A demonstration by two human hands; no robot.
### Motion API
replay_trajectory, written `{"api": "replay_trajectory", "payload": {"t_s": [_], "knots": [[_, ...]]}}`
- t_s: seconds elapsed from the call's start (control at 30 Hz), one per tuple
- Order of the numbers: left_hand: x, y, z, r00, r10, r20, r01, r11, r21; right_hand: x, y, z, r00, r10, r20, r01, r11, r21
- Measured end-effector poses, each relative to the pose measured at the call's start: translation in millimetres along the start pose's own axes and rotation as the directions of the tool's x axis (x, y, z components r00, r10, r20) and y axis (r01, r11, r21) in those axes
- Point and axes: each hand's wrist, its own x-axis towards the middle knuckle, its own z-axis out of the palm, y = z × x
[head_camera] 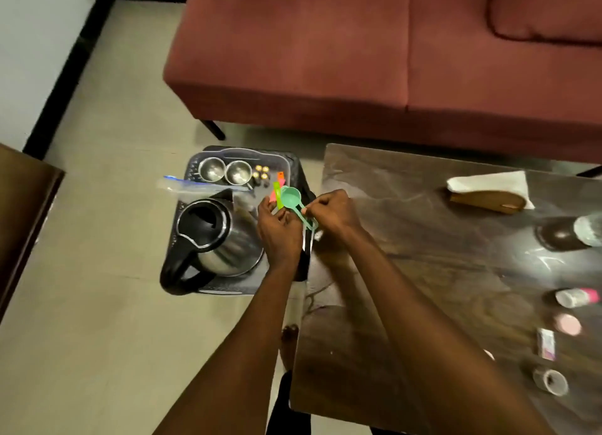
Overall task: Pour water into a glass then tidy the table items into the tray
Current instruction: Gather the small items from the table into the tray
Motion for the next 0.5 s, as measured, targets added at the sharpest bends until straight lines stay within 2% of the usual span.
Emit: {"api": "replay_trajectory", "payload": {"t_s": [0.07, 0.17, 0.3, 0.5], "knots": [[13, -2, -11, 0.997, -0.071, -0.011, 0.071, 0.995, -0.066, 9, -20, 19, 1.000, 0.014, -0.018, -0.015, 0.999, -0.041], [27, -10, -18, 0.994, -0.107, -0.027, 0.107, 0.994, -0.011, 26, -38, 45, 0.999, 0.048, -0.023, -0.050, 0.996, -0.076], [27, -22, -13, 0.985, -0.160, 0.062, 0.156, 0.986, 0.064, 48, -47, 65, 0.993, 0.092, -0.075, -0.100, 0.988, -0.117], [31, -42, -5, 0.963, -0.254, 0.092, 0.244, 0.964, 0.107, 69, -43, 84, 0.988, 0.016, -0.155, -0.051, 0.972, -0.227]]}}
